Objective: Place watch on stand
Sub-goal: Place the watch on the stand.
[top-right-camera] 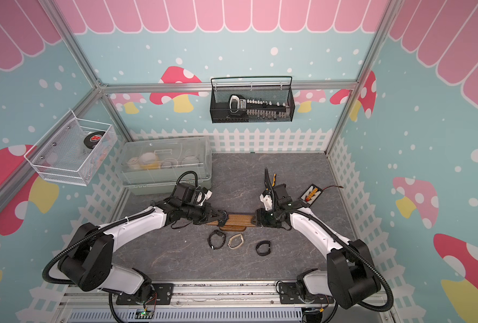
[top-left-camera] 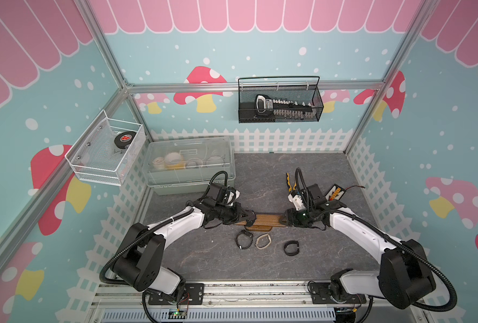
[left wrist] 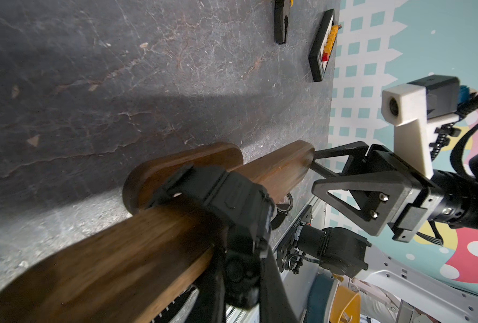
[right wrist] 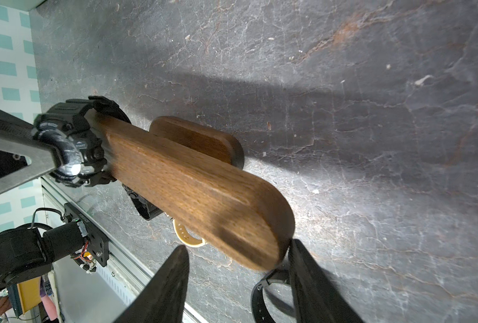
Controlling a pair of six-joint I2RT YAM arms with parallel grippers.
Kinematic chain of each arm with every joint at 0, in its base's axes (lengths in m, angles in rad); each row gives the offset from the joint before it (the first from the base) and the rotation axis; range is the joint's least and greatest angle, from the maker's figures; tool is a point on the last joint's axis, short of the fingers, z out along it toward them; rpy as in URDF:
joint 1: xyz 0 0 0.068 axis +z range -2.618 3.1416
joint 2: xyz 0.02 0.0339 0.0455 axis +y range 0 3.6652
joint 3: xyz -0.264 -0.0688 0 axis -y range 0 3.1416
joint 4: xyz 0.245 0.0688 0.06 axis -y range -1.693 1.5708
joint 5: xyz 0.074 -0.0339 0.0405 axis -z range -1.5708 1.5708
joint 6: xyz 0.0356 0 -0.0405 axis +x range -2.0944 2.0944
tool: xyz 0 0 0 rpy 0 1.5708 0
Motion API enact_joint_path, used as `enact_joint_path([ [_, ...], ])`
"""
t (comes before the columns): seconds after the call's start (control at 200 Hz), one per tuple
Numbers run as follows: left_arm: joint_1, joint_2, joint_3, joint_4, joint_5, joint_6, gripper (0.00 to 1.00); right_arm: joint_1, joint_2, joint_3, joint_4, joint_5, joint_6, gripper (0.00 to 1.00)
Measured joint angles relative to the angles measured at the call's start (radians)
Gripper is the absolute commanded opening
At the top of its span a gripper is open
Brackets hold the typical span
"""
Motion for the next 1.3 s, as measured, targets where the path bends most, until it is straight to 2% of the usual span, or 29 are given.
enact_joint_path([
  [0.575,-0.005,0.051,0.039,0.020,0.001,-0.009,0.00,0.000,0.000,0.000,0.001,-0.009,0.000,0.56],
  [0.745,-0.005,0.051,0.039,0.020,0.001,-0.011,0.16,0.000,0.000,0.000,0.001,-0.010,0.000,0.57],
  [1.301,-0.005,0.051,0.068,-0.015,-0.019,0.001,0.33,0.000,0.001,0.002,-0.002,-0.011,-0.001,0.57],
])
